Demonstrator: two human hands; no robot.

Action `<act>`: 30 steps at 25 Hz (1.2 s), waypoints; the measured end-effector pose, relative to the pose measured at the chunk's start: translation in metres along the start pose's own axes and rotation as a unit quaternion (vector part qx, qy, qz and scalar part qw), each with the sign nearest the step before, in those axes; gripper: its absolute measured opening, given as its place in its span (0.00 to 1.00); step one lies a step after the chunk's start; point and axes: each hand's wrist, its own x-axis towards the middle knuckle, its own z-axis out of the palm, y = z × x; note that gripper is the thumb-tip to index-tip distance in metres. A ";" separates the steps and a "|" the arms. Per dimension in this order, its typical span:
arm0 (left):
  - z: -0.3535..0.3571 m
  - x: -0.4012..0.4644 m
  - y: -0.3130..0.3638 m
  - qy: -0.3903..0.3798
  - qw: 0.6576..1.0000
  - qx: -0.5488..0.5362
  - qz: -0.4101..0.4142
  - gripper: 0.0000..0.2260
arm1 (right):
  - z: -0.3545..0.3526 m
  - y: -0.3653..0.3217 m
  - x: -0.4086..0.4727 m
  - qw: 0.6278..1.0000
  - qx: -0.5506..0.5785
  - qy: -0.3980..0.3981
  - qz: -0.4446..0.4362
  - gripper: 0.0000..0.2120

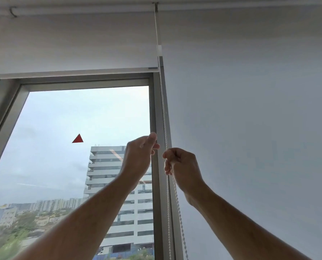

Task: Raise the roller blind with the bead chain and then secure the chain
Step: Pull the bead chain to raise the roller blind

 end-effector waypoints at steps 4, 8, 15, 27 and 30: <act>0.012 0.018 0.018 -0.028 0.999 -0.010 -0.034 0.14 | 0.000 0.007 -0.018 1.000 0.013 -0.019 0.017 0.17; 0.022 0.027 0.027 -0.021 0.994 -0.053 -0.088 0.12 | -0.002 0.014 -0.030 0.999 0.003 -0.025 0.028 0.17; 0.021 0.011 0.025 -0.034 0.994 -0.069 -0.075 0.09 | -0.021 0.021 -0.024 0.987 0.057 -0.079 0.124 0.18; 0.011 -0.031 -0.002 -0.057 0.996 0.066 0.019 0.12 | -0.017 -0.016 0.048 0.992 0.050 -0.022 0.114 0.11; 0.012 -0.041 -0.005 -0.077 0.995 0.065 0.017 0.12 | -0.010 -0.034 0.065 0.993 0.042 -0.018 0.112 0.12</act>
